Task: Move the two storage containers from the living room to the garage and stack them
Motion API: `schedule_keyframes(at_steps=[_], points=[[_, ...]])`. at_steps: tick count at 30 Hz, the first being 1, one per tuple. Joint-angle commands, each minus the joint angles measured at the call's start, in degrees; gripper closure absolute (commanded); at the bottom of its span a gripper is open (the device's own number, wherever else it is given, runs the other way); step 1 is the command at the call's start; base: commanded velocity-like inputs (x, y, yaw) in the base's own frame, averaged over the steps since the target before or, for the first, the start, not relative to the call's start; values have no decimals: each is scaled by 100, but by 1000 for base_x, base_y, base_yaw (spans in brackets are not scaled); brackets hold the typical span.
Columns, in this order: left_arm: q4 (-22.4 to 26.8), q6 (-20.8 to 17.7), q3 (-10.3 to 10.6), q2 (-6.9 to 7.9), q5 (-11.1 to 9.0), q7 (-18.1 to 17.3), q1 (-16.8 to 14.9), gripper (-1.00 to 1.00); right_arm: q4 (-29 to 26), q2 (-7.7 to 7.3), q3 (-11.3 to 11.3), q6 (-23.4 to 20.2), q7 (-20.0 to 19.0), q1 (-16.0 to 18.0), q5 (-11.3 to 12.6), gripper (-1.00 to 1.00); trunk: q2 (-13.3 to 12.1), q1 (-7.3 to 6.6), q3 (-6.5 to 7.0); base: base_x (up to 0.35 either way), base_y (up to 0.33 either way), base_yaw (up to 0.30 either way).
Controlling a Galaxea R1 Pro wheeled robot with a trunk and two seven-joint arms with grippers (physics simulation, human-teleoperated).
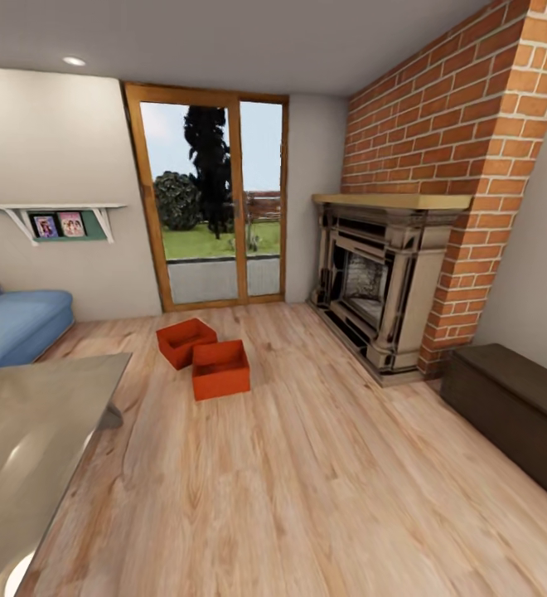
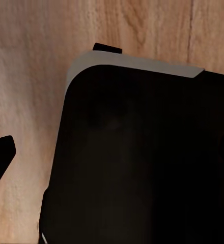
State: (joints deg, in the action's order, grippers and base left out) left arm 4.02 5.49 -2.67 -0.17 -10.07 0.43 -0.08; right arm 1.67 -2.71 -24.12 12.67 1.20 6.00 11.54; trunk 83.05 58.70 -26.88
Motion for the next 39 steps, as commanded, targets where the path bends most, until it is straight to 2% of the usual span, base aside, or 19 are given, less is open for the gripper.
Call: schedule_keyframes(at_steps=[1,35,39], points=[[2,7,-23,-1,-14,2,-1,-100,18,2,-49,34,3,6,50,-100,2,3,-5,325,0,265],[2,-41,-14,-1,5,1,-1,-100,18,23,-50,34,3,6,50,-100,2,3,-5,325,0,265],[2,-40,-18,-1,5,1,-1,-100,18,14,-53,33,3,6,48,-100,2,3,-5,325,0,106]])
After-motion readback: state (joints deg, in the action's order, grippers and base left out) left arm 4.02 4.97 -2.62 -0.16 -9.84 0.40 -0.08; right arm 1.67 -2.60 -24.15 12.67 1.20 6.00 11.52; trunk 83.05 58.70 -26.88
